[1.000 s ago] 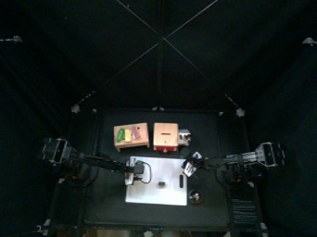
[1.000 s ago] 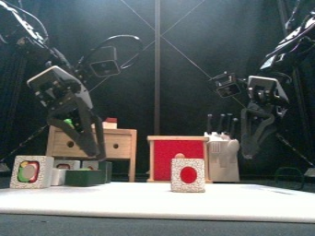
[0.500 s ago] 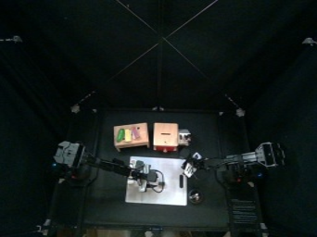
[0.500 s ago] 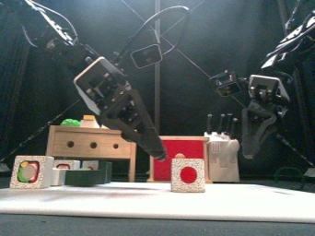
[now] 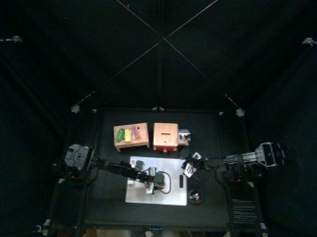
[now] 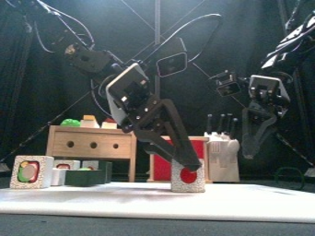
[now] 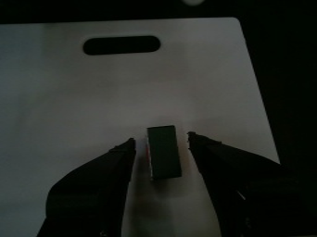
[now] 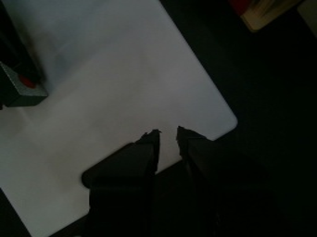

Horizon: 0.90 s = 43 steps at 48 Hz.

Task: Grab place of cut sushi

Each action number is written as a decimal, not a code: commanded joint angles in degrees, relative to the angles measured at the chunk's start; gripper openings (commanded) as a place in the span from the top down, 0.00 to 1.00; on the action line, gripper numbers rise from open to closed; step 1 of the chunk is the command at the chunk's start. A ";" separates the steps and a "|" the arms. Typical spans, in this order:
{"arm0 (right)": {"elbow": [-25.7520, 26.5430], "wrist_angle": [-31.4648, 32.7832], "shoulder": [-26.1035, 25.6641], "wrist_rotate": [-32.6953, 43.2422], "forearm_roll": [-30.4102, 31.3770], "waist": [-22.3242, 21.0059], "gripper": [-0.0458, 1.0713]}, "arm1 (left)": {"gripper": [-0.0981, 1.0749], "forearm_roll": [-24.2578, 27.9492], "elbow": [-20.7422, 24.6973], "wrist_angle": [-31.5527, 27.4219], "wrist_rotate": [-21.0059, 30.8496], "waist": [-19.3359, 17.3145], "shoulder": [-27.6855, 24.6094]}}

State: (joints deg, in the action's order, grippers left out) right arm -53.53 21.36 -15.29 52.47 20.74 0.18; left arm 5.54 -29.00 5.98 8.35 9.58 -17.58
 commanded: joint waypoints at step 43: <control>0.53 -0.26 -0.53 0.00 -0.35 0.09 0.37 | 0.46 1.49 0.70 -2.46 -0.26 -0.18 3.34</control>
State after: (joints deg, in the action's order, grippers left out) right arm -53.61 21.36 -15.12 52.47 20.48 0.09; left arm 6.33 -29.00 3.34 8.09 9.49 -16.08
